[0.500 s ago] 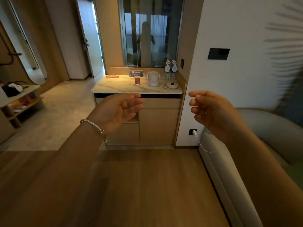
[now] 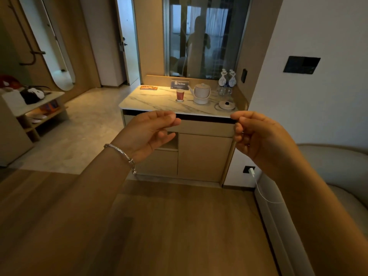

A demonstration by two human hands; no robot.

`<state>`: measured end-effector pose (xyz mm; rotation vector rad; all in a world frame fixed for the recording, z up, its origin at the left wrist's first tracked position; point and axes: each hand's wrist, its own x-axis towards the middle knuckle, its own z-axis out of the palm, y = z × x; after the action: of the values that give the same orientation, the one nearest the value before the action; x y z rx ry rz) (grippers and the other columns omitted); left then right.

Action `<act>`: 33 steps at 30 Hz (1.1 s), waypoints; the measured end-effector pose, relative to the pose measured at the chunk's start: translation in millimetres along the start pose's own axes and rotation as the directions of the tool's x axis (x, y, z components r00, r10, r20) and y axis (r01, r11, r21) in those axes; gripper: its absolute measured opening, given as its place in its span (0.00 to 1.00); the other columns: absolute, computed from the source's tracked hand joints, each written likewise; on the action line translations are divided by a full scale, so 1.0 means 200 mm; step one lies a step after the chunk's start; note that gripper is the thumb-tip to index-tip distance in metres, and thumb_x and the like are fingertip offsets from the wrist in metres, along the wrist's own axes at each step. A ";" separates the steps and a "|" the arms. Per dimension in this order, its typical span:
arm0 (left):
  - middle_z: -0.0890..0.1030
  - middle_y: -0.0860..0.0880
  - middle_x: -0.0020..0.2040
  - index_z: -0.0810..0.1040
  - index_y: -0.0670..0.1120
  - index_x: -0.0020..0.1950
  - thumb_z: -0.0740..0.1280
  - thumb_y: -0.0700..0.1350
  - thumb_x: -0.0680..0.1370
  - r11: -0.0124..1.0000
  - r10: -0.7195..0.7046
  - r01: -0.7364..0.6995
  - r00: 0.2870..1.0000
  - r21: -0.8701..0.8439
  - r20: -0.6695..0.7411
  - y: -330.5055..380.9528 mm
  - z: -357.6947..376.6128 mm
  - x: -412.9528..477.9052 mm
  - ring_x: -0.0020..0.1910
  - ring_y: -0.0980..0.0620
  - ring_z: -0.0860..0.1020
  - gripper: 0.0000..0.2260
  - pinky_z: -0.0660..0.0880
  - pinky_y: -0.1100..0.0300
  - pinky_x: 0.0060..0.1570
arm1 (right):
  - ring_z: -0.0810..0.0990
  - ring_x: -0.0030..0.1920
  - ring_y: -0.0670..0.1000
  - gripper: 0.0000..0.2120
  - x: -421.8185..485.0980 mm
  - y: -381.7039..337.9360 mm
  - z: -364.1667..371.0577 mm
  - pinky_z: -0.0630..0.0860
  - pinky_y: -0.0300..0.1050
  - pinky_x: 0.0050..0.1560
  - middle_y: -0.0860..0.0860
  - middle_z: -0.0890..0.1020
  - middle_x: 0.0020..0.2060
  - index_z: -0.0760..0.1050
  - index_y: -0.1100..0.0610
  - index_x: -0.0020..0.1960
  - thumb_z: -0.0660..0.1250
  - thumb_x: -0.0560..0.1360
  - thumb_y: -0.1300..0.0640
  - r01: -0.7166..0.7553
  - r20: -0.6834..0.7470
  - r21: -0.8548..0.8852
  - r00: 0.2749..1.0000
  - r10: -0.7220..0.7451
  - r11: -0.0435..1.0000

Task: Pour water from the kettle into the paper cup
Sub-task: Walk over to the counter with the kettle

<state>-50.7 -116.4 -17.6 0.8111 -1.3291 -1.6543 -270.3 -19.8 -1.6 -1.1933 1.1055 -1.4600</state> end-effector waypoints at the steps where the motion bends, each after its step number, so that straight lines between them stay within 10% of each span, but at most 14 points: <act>1: 0.85 0.53 0.36 0.79 0.47 0.43 0.66 0.42 0.73 1.000 -0.005 0.005 1.000 -0.002 -0.008 -0.01 -0.02 0.05 0.21 0.59 0.71 0.02 0.78 0.58 0.50 | 0.76 0.29 0.43 0.13 0.05 0.02 0.00 0.74 0.34 0.30 0.45 0.78 0.26 0.79 0.53 0.43 0.57 0.76 0.61 -0.002 0.005 0.006 1.000 0.002 1.000; 12: 0.65 0.54 0.18 0.75 0.45 0.43 0.61 0.45 0.76 0.992 -0.058 0.060 0.998 -0.112 0.020 -0.05 -0.08 0.64 0.16 0.57 0.63 0.06 0.76 0.63 0.40 | 0.71 0.25 0.43 0.12 0.54 0.15 -0.15 0.70 0.33 0.25 0.45 0.73 0.22 0.78 0.54 0.44 0.56 0.76 0.61 -0.013 -0.060 0.019 0.998 0.014 1.000; 33: 0.63 0.53 0.17 0.69 0.46 0.37 0.58 0.42 0.77 0.962 -0.080 0.096 0.994 -0.256 0.072 -0.20 -0.04 1.65 0.15 0.56 0.60 0.09 0.74 0.65 0.34 | 0.64 0.21 0.44 0.16 1.55 0.36 -0.64 0.60 0.35 0.19 0.46 0.68 0.21 0.73 0.53 0.34 0.51 0.73 0.65 -0.157 0.137 0.108 0.980 0.142 0.982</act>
<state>-196.8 -413.7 -52.3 0.6759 -1.1000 -1.8894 -422.3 -326.0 -38.4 -1.0817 0.9852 -1.2967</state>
